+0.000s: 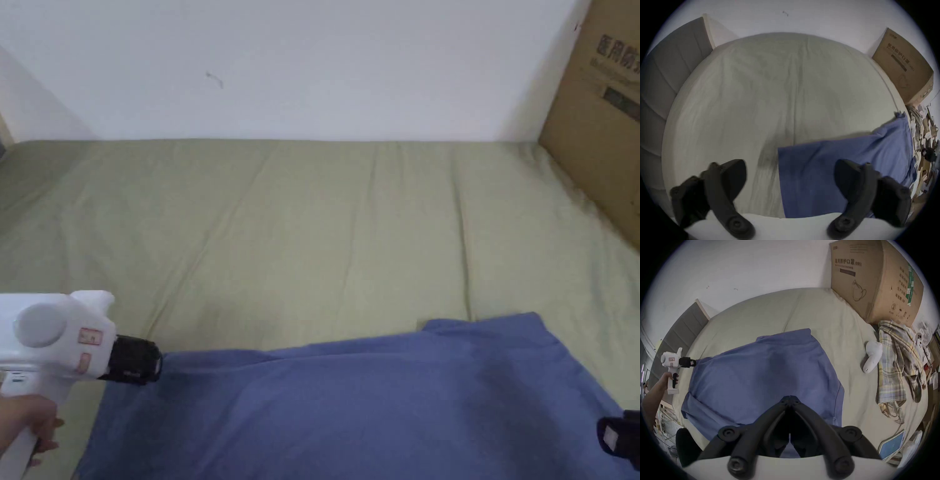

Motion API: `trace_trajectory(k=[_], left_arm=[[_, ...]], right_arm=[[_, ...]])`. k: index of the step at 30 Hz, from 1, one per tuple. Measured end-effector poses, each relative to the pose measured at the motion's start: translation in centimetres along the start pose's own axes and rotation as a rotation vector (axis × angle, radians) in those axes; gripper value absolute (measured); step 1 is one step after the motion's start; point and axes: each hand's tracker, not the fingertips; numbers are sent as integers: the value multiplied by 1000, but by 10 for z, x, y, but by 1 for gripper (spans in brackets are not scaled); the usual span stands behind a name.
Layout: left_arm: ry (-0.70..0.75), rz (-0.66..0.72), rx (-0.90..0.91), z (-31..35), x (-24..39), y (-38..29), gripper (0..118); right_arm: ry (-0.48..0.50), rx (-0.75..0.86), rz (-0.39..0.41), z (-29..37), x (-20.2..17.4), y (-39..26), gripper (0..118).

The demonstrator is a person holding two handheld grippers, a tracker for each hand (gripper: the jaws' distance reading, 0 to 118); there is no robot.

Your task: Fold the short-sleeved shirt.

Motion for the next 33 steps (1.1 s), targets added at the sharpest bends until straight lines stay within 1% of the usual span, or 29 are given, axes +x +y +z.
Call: trace_trajectory(k=[1, 2, 3, 4, 5, 7, 8, 9, 10, 11, 12, 13, 14, 16, 18, 20, 22, 24, 25, 27, 28, 29, 30, 32, 33], left_arm=[[-54, -20, 1, -1, -3, -1, 34], [-52, -27, 22, 1, 3, -2, 1], [-30, -67, 68, 10, 8, -3, 1], [-40, -99, 76, 19, 14, 3, 1], [-77, -102, 80, 26, 14, 0, 1], [-72, -93, 108, 42, 17, 0, 1], [-76, -81, 107, 48, 15, 2, 1], [-87, -65, 110, 49, 10, -3, 1], [-102, -45, 114, 51, 5, -9, 1], [-109, -27, 115, 55, 2, -8, 1], [-97, -18, 127, 58, -1, -7, 1], [-102, -8, 133, 62, -1, -10, 1], [-100, -4, 139, 64, -2, -10, 1], [-104, 2, 139, 64, -2, -11, 1], [-96, -5, 138, 58, -5, -9, 1], [-92, -3, 133, 54, -9, -7, 1], [-105, 11, 118, 55, 0, -11, 1], [-108, 16, 108, 52, 3, -13, 1], [-99, 10, 102, 49, -1, -12, 1], [-98, 12, 97, 48, -2, -14, 1], [-94, 13, 100, 49, -3, -16, 1], [-98, 19, 98, 50, -6, -17, 1], [-101, 24, 99, 53, -7, -19, 1], [-112, 46, 109, 64, -9, -25, 1], [-126, 60, 114, 69, -11, -26, 1]], right_arm=[[4, 2, -10, -4, 4, 4, 1], [7, 3, -15, -8, 6, 8, 1], [6, 1, -19, -12, 8, 13, 1], [2, 0, -23, -18, 10, 21, 1], [-2, 0, -25, -23, 12, 31, 1], [-6, 7, -30, -36, 16, 52, 1], [-8, 13, -33, -43, 17, 66, 4], [-11, 16, -38, -50, 18, 77, 19], [-17, 21, -45, -60, 20, 92, 58], [-27, 17, -52, -72, 21, 106, 92], [-53, 0, -62, -87, 22, 119, 106], [-61, -52, -58, -102, 25, 130, 106], [-76, -43, -63, -117, 30, 141, 105], [-145, -87, -79, -143, 34, 158, 105], [-133, -122, -102, -163, 35, 169, 105], [-143, -142, -97, -178, 31, 176, 105], [-110, -146, -88, -185, 27, 179, 105], [-99, -156, -81, -187, 24, 179, 103], [-97, -156, -74, -184, 23, 178, 85], [-114, -165, -49, -178, 19, 177, 1], [-106, -152, -46, -169, 17, 173, 1], [-76, -145, -39, -160, 17, 171, 1], [-76, -139, -32, -151, 16, 171, 1], [-110, -83, -10, -123, 16, 167, 1], [-103, -67, -22, -110, 18, 165, 1]])
